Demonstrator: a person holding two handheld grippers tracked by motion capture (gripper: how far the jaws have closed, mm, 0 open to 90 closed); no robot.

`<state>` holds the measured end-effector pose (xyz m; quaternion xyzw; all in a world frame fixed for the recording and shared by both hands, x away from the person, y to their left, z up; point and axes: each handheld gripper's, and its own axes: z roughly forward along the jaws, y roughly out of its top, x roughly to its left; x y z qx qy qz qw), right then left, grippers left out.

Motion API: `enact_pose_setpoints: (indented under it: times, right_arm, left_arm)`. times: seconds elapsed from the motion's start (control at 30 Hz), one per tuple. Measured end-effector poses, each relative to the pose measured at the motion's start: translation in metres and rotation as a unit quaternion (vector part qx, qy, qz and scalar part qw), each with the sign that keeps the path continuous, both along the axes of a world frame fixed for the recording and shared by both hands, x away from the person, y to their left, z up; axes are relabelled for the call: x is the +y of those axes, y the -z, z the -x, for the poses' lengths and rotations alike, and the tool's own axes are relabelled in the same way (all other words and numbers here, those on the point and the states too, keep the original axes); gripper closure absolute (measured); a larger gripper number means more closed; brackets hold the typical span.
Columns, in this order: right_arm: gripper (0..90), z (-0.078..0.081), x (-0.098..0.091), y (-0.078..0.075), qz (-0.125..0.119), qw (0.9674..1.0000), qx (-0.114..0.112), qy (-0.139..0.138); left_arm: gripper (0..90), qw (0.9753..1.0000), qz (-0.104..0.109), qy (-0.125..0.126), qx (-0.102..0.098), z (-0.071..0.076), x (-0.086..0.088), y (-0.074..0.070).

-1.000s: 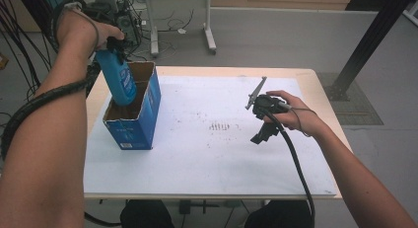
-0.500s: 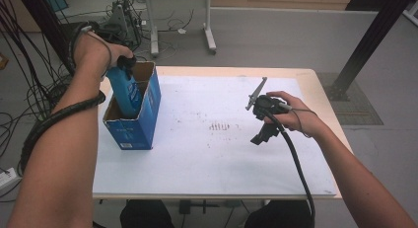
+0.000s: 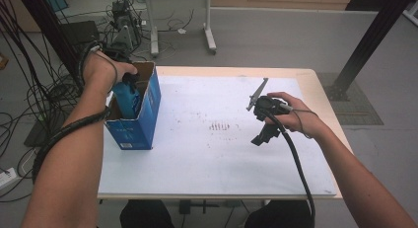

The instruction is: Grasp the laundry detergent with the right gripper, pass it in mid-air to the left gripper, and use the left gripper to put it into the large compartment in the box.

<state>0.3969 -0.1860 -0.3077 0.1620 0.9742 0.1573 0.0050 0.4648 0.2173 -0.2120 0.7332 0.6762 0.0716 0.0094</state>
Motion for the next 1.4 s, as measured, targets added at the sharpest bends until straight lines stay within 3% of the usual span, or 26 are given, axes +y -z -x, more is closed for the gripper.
enact_pose_setpoints:
  times: [0.23, 0.43, 0.6, 0.9, 1.4]
  right_arm:
    - [3.7, 0.000, 0.000, 0.000, 0.001, 1.0000, -0.001, 0.001]
    - [3.8, -0.001, 0.001, 0.001, 0.000, 1.0000, 0.000, 0.000]
    - [3.7, -0.001, 0.001, 0.002, 0.002, 1.0000, 0.001, 0.002]
    - [3.7, -0.002, 0.001, 0.003, 0.003, 1.0000, 0.001, 0.001]
    - [3.6, -0.001, 0.001, 0.002, 0.004, 1.0000, -0.002, 0.002]
  left_arm:
    - [38.0, 1.0000, -0.005, -0.002, 0.007, 0.000, 0.001, 0.017]
    - [38.0, 1.0000, -0.006, -0.002, 0.002, 0.001, 0.001, 0.031]
    - [38.0, 1.0000, -0.004, -0.003, -0.004, 0.001, 0.002, 0.038]
    - [37.9, 1.0000, -0.003, -0.003, 0.003, 0.002, 0.001, 0.053]
    - [37.9, 1.0000, -0.004, -0.004, -0.002, 0.004, 0.000, 0.054]
